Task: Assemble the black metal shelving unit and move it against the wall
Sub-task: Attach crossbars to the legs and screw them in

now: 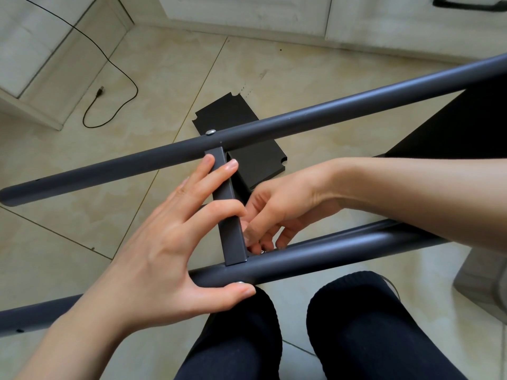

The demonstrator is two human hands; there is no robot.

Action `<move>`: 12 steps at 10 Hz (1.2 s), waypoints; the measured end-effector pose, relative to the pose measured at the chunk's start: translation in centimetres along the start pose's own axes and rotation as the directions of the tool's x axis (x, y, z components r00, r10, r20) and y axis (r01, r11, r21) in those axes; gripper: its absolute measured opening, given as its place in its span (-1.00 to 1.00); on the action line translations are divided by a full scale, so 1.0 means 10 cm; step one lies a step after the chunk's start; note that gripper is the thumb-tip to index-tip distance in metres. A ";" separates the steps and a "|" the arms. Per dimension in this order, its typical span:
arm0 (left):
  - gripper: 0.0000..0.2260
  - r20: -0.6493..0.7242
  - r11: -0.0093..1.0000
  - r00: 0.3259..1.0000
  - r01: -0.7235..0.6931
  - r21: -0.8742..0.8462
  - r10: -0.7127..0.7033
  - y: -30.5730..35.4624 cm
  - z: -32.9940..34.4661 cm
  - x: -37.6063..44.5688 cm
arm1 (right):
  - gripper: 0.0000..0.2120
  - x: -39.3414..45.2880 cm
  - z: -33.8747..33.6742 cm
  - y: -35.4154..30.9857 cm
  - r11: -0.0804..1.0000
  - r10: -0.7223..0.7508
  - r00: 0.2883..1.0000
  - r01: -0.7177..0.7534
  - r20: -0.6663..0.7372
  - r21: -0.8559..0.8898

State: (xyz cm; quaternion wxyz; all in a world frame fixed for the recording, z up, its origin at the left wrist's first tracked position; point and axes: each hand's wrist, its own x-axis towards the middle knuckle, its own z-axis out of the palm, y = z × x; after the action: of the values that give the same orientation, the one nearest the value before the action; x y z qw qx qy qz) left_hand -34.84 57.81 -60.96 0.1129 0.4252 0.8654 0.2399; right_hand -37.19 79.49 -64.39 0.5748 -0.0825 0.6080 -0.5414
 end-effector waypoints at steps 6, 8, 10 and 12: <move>-0.42 0.003 1.000 1.000 0.003 -0.001 -0.003 0.01 -0.01 0.00 | -0.63 0.01 0.02 0.00 0.999 0.012 1.000 -0.011 -0.008 0.034; -0.42 -0.001 1.000 1.000 0.003 0.004 -0.003 0.02 -0.01 0.00 | -0.74 0.03 0.05 0.01 0.998 0.055 0.998 -0.056 -0.038 -0.021; -0.41 0.003 1.000 1.000 0.000 0.006 0.000 0.01 0.00 0.00 | -0.73 0.06 0.08 0.03 0.999 0.037 0.999 -0.036 -0.023 0.020; -0.42 0.000 1.000 1.000 0.004 0.002 -0.004 0.01 0.00 0.00 | -0.70 0.01 -0.01 0.02 0.994 0.033 0.999 -0.037 0.039 0.104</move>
State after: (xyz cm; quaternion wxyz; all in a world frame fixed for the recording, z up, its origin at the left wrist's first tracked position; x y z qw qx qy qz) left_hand -34.83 57.87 -60.89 0.1130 0.4236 0.8664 0.2389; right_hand -37.25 79.55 -64.61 0.5989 -0.0517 0.5694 -0.5608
